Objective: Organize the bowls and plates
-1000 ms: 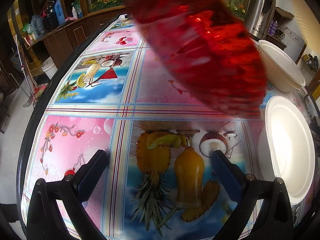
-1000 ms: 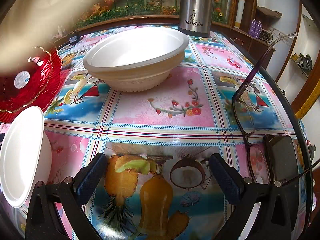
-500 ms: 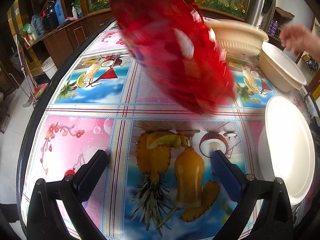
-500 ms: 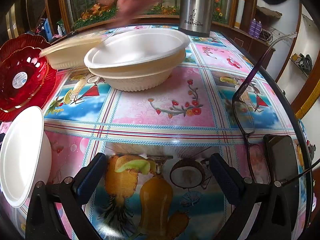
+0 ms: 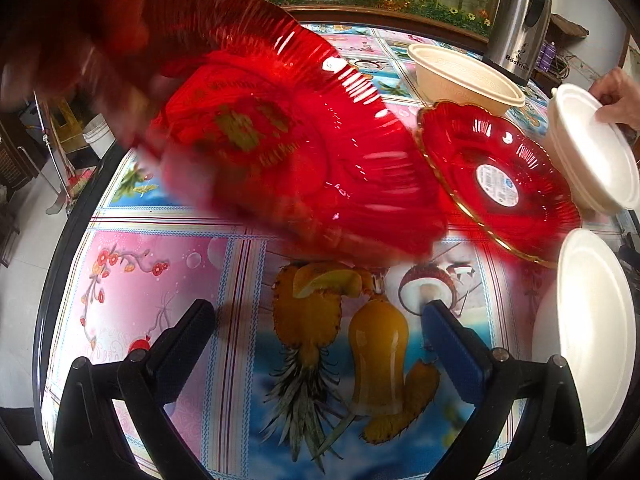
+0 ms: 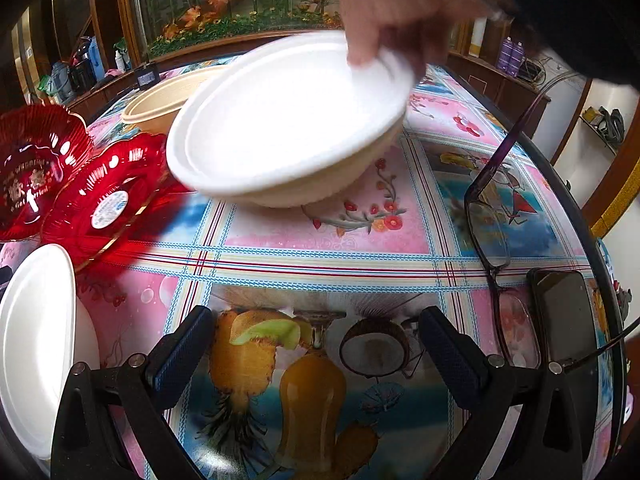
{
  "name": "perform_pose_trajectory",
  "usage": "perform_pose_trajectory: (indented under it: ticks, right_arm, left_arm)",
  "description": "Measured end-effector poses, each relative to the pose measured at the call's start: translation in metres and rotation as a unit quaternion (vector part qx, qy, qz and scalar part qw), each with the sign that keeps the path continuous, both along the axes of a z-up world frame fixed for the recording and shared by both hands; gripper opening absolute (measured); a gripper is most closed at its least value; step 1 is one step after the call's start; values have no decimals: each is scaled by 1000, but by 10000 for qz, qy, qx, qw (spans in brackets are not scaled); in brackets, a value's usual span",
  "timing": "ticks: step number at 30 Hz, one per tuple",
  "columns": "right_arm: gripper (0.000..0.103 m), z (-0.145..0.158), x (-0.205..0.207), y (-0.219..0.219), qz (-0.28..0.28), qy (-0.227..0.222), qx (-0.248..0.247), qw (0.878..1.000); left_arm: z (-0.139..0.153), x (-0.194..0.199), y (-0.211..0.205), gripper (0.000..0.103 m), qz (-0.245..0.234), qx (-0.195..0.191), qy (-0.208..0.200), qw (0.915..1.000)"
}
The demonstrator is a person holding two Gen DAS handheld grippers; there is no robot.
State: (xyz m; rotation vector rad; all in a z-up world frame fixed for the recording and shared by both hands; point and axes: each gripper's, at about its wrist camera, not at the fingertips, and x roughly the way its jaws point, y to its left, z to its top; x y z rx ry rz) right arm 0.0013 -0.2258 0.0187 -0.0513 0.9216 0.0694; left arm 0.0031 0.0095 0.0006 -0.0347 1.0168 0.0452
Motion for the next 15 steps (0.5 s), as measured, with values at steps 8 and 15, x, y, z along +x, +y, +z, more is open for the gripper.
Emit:
perform_pose_trajectory:
  ticks: [8, 15]
  right_arm:
    - [103, 0, 1, -1, -2, -6, 3, 10000]
    - [103, 0, 0, 0, -2, -4, 0, 10000]
  left_arm:
    - [-1, 1, 1, 103, 0, -1, 1, 10000]
    - [1, 0, -2, 103, -2, 1, 4, 10000]
